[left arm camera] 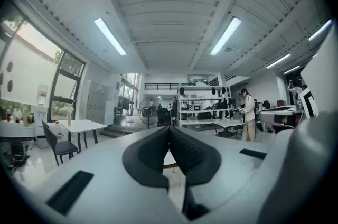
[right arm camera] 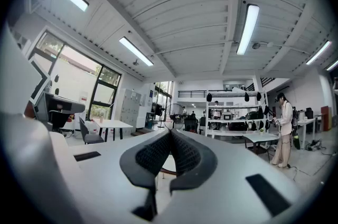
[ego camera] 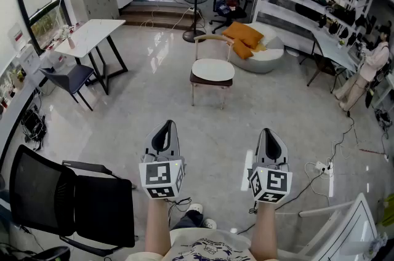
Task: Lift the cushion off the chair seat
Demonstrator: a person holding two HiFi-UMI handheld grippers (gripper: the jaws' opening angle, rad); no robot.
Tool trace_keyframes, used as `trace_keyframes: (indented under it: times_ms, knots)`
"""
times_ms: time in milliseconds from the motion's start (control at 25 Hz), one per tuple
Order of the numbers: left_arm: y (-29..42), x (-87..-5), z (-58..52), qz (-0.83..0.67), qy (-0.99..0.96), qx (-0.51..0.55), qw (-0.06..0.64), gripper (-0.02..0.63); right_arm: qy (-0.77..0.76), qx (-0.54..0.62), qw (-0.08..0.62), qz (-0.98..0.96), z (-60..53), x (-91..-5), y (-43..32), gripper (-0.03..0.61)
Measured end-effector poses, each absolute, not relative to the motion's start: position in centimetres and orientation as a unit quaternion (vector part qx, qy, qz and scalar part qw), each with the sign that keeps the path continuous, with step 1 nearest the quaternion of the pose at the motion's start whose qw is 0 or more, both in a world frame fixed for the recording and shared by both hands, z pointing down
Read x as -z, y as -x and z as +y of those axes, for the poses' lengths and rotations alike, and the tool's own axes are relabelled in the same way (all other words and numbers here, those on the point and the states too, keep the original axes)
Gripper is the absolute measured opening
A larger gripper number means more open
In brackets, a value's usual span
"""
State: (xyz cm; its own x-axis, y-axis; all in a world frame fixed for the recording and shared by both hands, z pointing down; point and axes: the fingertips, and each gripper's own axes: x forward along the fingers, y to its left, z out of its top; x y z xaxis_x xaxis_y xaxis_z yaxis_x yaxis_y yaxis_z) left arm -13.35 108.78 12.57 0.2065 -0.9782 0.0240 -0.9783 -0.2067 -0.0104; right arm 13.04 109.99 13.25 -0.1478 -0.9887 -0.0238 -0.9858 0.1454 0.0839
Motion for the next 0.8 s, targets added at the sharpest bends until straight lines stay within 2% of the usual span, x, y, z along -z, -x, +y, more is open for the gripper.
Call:
trace_keyframes:
  times_ms: [680, 760, 800]
  knots:
    - [15.0, -13.3, 106.4, -0.639, -0.769, -0.002, 0.017, 0.014, -0.662, 0.042, 0.024, -0.748, 107.8, -13.8, -12.4, 0.014]
    - [15.2, -13.4, 105.5, -0.641, -0.767, -0.001, 0.021, 0.028, -0.662, 0.044, 0.026, -0.748, 107.0, -13.8, -12.3, 0.019]
    - [15.4, -13.4, 105.0, -0.643, -0.766, 0.0, 0.022, 0.039, -0.661, 0.044, 0.027, -0.749, 106.5, -13.9, -12.1, 0.041]
